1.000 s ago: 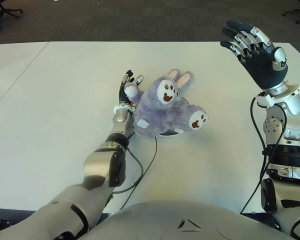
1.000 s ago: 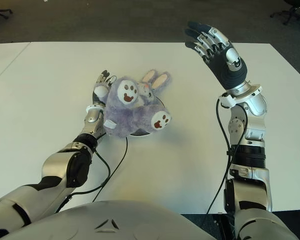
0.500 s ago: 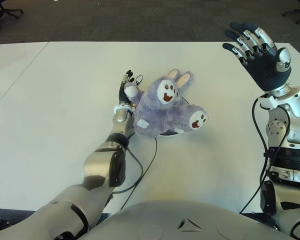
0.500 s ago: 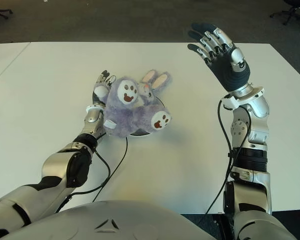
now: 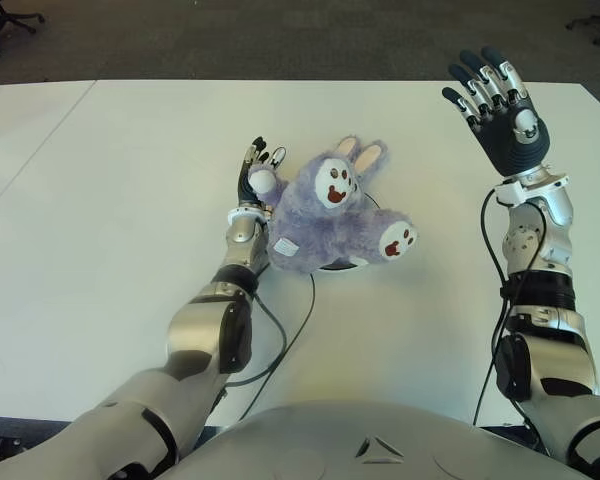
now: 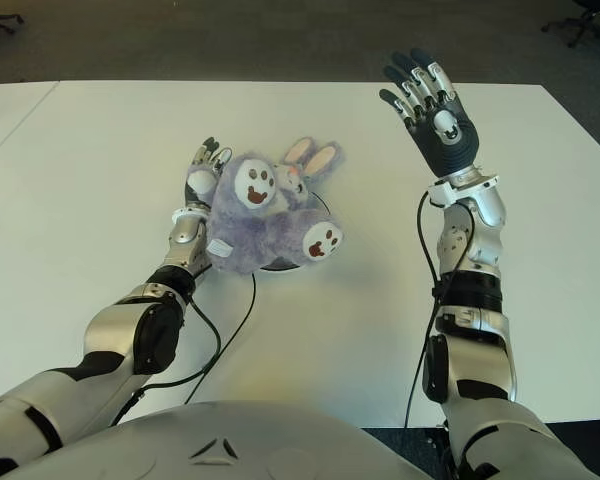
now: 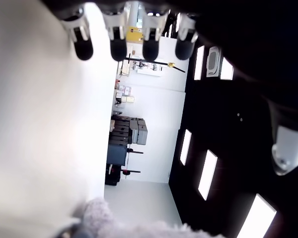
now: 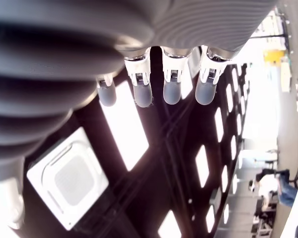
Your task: Put the doll into the plate.
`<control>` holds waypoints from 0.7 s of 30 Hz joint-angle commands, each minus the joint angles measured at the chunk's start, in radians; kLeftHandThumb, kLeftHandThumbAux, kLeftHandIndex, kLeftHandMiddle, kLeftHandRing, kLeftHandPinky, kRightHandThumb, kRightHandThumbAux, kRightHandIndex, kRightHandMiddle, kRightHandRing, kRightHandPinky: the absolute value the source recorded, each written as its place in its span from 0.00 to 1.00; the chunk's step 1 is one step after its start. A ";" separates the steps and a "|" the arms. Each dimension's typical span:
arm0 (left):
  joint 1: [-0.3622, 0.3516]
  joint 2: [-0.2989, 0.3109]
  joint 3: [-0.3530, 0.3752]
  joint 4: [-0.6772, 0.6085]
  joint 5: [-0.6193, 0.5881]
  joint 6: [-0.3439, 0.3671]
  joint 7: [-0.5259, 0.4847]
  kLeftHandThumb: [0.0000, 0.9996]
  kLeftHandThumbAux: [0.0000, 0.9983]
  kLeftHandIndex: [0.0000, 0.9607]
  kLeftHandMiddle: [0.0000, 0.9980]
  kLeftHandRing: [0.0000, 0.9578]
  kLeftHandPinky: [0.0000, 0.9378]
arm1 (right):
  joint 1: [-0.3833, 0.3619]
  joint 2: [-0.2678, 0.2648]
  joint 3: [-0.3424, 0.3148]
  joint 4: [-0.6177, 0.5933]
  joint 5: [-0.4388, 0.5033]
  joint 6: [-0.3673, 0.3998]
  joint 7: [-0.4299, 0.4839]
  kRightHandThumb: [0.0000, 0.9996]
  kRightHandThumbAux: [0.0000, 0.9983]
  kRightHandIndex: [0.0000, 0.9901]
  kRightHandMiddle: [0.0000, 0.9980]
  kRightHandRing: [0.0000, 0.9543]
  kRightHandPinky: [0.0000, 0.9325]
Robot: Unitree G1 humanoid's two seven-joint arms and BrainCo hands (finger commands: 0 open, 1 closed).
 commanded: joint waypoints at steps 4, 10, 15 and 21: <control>0.221 -0.007 -0.008 0.151 0.015 0.163 0.016 0.00 0.53 0.00 0.02 0.00 0.00 | -0.208 0.058 -0.034 0.690 -0.170 -0.082 -0.424 0.00 0.77 0.01 0.00 0.00 0.00; 0.222 -0.007 0.011 0.153 -0.005 0.182 0.010 0.00 0.56 0.00 0.01 0.00 0.00 | -0.163 0.127 -0.032 0.738 -0.200 -0.061 -0.574 0.00 0.79 0.01 0.01 0.00 0.00; 0.225 -0.006 0.018 0.153 -0.011 0.180 0.004 0.00 0.56 0.00 0.01 0.00 0.00 | -0.151 0.157 -0.037 0.759 -0.234 -0.074 -0.635 0.00 0.79 0.00 0.01 0.00 0.00; 0.231 0.001 0.009 0.152 -0.001 0.175 0.015 0.00 0.54 0.00 0.00 0.00 0.00 | -0.133 0.221 -0.061 0.780 -0.267 -0.064 -0.749 0.00 0.78 0.00 0.02 0.00 0.02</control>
